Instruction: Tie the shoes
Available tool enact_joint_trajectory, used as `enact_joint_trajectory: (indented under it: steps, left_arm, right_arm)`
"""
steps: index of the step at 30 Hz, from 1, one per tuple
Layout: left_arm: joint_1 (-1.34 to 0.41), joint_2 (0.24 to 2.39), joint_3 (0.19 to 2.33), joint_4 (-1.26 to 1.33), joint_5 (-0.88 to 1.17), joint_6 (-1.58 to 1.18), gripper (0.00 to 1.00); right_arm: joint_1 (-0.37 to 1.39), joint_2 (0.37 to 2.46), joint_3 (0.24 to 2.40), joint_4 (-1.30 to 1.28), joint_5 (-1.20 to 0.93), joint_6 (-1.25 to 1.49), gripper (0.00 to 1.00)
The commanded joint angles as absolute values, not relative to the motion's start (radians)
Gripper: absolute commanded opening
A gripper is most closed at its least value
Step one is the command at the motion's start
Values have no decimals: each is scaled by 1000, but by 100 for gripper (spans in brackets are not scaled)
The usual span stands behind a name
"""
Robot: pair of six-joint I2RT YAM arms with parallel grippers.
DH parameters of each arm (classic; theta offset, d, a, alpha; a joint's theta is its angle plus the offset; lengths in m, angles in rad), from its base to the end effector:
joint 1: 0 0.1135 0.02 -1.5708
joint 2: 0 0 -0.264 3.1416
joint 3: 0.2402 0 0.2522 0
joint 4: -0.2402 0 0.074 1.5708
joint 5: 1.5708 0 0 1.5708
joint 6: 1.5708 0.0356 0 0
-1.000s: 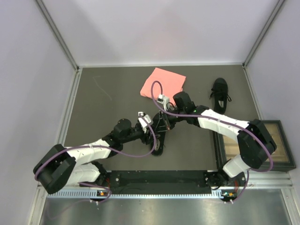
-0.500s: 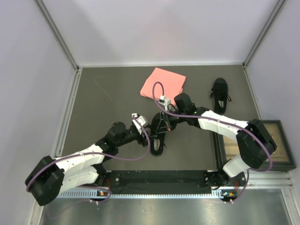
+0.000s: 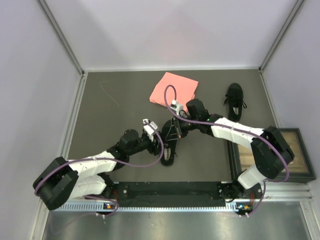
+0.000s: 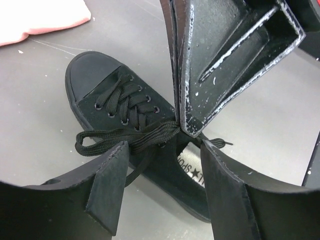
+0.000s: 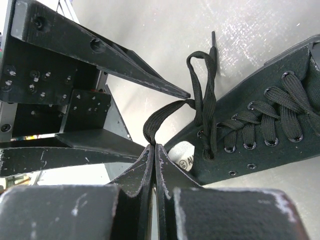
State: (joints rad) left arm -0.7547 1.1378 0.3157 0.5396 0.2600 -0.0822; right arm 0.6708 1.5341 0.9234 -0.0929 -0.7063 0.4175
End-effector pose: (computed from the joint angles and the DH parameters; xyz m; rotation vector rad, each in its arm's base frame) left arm 0.1569 -0.1601 0.1843 0.8097 1.7465 -0.8135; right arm 0.2382 0.2186 0.2206 -0.7132 2.3415 1.3393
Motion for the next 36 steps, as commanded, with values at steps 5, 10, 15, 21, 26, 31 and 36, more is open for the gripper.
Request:
enact_joint_trajectory:
  steps: [5,10,15,21,26,31,36]
  left_arm:
    - [-761,1152,342,661,272,-182,65]
    - [-762,1147,345,661,272,-210,67]
    - [-762,1160,353,666,238,-198,63]
    - [-762,1173,357,670,250,-181,37]
    - [-762,1180,360,657,258,-158,16]
    - [-762,1184,367,621,267,-115,0]
    - [-762,1180,377,584,301,-66,0]
  right_arm:
    - [664,1540,927,-41,-698,445,0]
    - [664,1549,923,-22,-695,462,0]
    - [664,1549,927,-18,-698,479,0]
    - [663,1555,913,-8,-706,518,0]
    - [664,1555,902,31,-716,543,0]
    - [661,1549,907,18,-726,542,4]
    - [626,1529,940,-41,-761,494,21]
